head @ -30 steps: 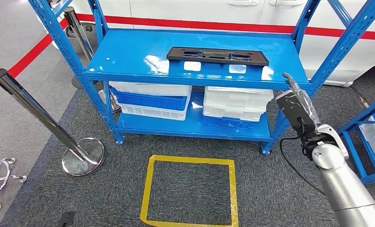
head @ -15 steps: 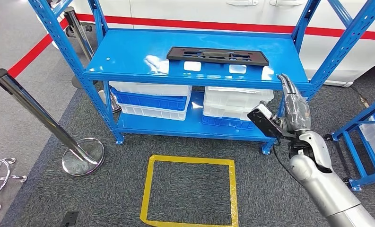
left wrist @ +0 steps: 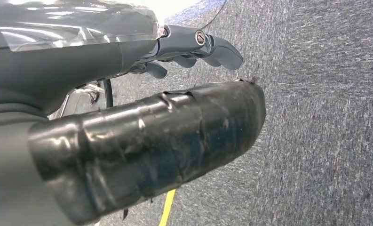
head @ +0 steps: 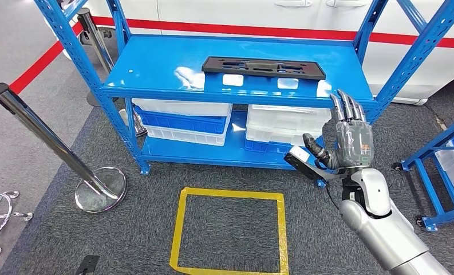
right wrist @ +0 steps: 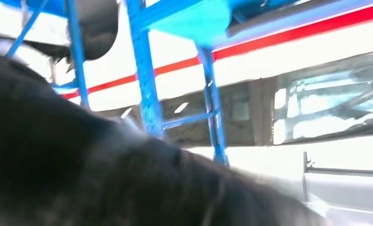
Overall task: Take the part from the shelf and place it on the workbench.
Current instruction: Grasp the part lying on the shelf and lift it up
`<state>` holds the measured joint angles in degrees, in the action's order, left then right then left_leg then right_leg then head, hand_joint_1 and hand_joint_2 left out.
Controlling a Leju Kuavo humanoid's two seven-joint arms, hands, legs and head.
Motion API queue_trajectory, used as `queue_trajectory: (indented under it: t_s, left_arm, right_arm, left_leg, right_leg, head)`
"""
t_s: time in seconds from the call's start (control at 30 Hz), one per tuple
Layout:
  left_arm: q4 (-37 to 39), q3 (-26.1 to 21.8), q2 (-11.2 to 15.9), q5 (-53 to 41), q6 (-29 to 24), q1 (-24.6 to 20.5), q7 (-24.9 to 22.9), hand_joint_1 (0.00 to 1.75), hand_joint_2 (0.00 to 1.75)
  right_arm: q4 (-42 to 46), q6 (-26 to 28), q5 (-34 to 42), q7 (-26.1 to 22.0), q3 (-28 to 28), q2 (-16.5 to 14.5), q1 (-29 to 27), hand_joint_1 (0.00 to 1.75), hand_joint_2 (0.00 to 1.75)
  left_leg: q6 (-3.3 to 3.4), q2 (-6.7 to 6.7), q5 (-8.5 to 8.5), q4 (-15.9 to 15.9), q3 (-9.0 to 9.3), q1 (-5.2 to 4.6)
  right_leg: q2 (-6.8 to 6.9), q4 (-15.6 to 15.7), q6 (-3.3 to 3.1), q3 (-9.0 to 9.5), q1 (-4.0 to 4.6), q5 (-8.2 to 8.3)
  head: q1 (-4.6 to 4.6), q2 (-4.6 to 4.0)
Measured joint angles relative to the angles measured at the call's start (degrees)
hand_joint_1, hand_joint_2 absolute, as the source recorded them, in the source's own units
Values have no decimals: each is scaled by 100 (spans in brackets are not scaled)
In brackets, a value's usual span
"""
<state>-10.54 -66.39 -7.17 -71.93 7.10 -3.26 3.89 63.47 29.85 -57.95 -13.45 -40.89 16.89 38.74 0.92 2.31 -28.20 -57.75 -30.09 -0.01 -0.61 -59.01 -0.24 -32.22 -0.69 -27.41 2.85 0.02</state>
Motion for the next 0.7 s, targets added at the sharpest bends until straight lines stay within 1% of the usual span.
queue_trajectory:
  t_s: [0.27,0.53,0.63,0.67,0.7]
  left_arm:
    - [5,16,0,-61,-1,-3,-10,0,0]
    - [5,59,1,-127,0,-15,-8,0,0]
    - [5,60,2,-128,-1,-15,-8,0,0]
    - [5,62,2,-132,-2,-16,-6,0,0]
    - [6,64,2,-137,-1,-18,-2,0,0]
  right_arm:
    - [2,-72,-9,5,-45,13,-11,0,0]
    - [2,-179,-10,5,-123,-153,-11,0,0]
    - [3,-181,-9,-1,-129,-184,-9,0,0]
    - [10,-178,-4,-12,-130,-193,-7,0,0]
    - [22,-174,3,-23,-131,-202,-5,0,44]
  left_leg:
    - [0,0,0,-12,-8,-3]
    - [10,2,-4,-61,-43,-4]
    - [43,3,-2,-86,-73,-9]
    - [72,2,11,-65,-75,-4]
    - [109,-6,39,-25,-63,11]
  right_leg:
    - [1,3,7,-1,-4,5]
    - [2,4,39,-12,-7,24]
    - [2,17,75,-21,-13,45]
    - [1,33,97,-20,-10,57]
    - [6,35,119,-20,-11,58]
  head:
    - [1,0]
    - [1,0]
    - [1,0]
    - [2,0]
    - [-1,0]
